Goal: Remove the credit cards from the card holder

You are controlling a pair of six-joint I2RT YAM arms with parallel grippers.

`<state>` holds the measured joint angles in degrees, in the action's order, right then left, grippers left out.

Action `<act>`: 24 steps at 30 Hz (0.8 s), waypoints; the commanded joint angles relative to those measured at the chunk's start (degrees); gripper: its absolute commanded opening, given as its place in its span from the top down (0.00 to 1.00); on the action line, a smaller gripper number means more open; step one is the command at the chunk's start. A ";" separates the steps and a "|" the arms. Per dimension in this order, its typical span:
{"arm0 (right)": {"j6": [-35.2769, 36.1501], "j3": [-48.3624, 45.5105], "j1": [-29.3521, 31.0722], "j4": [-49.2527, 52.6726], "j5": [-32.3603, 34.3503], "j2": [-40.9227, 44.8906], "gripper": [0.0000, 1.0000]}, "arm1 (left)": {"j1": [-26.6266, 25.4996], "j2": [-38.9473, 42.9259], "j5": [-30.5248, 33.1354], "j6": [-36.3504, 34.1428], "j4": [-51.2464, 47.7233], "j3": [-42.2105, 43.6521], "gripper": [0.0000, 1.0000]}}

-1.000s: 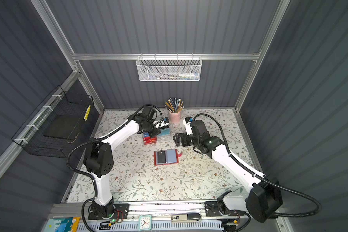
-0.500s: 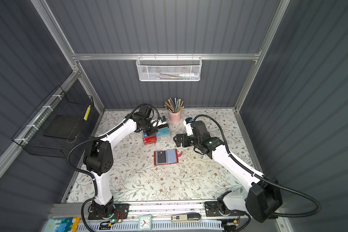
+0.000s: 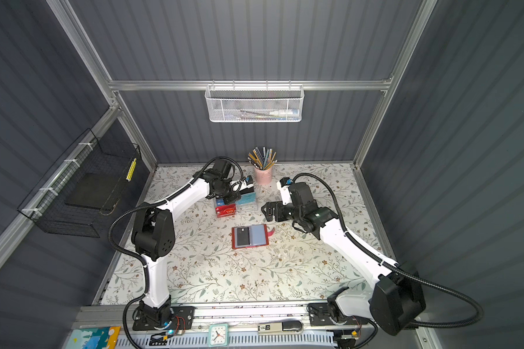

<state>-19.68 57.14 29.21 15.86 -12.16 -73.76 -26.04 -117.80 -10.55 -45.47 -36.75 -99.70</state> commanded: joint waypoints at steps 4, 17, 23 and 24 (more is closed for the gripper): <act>-0.18 -0.81 -0.37 -1.12 -1.15 0.96 0.01 | 0.56 -1.14 0.37 -1.83 1.42 -0.01 1.00; -0.36 -1.16 -0.43 -1.36 -1.17 1.17 0.01 | 1.56 -0.91 -0.12 -2.01 2.64 2.29 1.00; -0.44 -1.25 -0.44 -1.46 -1.46 1.25 0.01 | 2.21 -0.70 -0.99 -1.92 3.34 3.46 1.00; -0.45 -1.25 -0.39 -1.52 -1.52 1.18 0.01 | 2.22 -0.75 -1.04 -1.90 3.30 3.59 1.00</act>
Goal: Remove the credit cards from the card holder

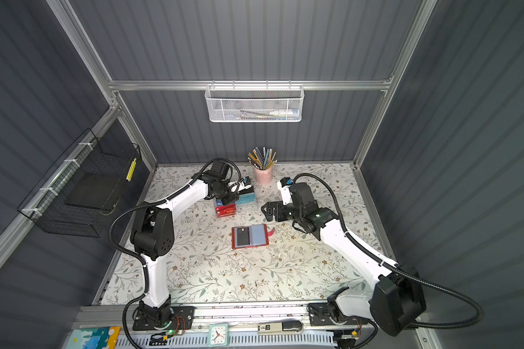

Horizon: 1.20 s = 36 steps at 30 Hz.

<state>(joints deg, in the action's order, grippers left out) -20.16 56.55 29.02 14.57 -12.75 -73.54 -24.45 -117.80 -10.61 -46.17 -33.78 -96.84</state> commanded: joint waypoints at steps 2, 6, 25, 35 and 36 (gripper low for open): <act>-0.01 -0.74 -0.26 -0.32 -0.99 1.00 0.01 | 0.72 -0.85 -0.98 -1.07 0.68 0.95 1.00; -0.03 -0.74 -0.23 -0.33 -1.02 0.94 0.01 | 0.80 -0.51 -1.14 -0.76 1.73 1.81 1.00; -0.05 -0.74 -0.25 -0.60 -1.74 0.45 0.01 | 0.80 -0.15 -1.28 1.26 4.25 2.35 0.87; 0.03 -1.03 -0.27 -0.44 -1.45 0.82 0.01 | 0.80 3.55 -1.53 2.73 7.38 4.91 0.85; 0.02 -1.01 -0.24 -0.44 -1.41 0.89 0.01 | 0.80 4.35 -1.60 3.05 8.00 5.56 0.84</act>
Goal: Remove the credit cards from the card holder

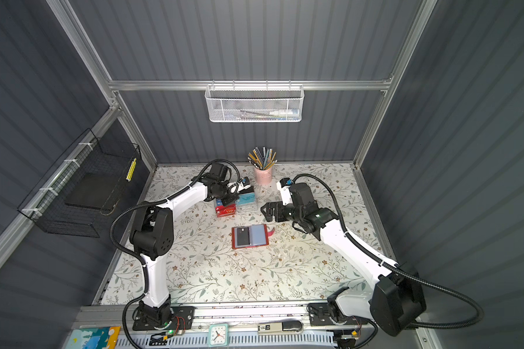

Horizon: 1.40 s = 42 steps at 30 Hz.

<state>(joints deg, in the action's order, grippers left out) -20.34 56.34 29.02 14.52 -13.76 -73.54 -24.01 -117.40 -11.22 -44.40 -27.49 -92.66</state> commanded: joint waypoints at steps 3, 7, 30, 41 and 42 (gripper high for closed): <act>0.29 -0.79 -0.27 -0.33 -0.30 1.01 0.01 | 0.41 7.06 -0.97 2.50 4.57 4.32 0.79; 0.30 -0.96 -0.26 -0.25 -0.22 1.18 0.01 | 0.30 11.88 0.05 4.30 10.10 9.52 0.69; -2.44 -5.51 -0.51 -6.88 -4.51 1.30 0.01 | 0.37 32.33 -5.34 42.53 12.69 18.04 0.00; -7.86 -8.87 -0.44 -13.79 -11.84 -2.71 0.01 | -1.76 45.78 -6.64 67.91 25.50 40.86 0.00; -8.38 -9.28 -0.32 -14.31 -12.20 -2.98 0.01 | -2.69 47.01 -5.62 70.06 26.85 43.06 0.00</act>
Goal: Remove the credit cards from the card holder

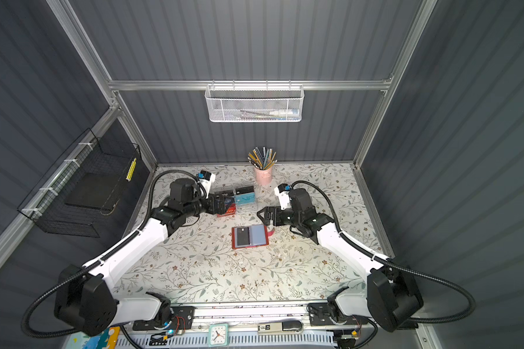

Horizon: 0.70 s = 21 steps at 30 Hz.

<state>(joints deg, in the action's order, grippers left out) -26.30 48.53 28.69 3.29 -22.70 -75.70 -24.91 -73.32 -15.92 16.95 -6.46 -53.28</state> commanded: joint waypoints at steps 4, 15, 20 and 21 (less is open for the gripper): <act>-3.63 -2.81 1.53 -4.16 -2.83 -1.90 0.01 | -4.32 5.13 3.20 17.05 10.63 11.86 0.00; -7.56 -8.37 9.37 -12.57 1.81 -6.28 0.01 | -5.80 0.28 4.80 24.54 15.05 18.38 0.00; -9.15 -9.58 12.06 -17.20 2.04 -10.19 0.01 | -7.83 -4.71 2.61 31.15 23.93 20.74 0.00; -9.54 -10.06 12.34 -18.29 1.96 -10.75 0.01 | -7.88 -5.47 2.46 32.86 26.07 21.39 0.00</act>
<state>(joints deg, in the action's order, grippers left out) -34.15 39.46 39.88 -10.15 -21.23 -85.43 -32.32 -77.43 -12.10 43.99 12.84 -33.56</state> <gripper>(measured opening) 0.988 0.998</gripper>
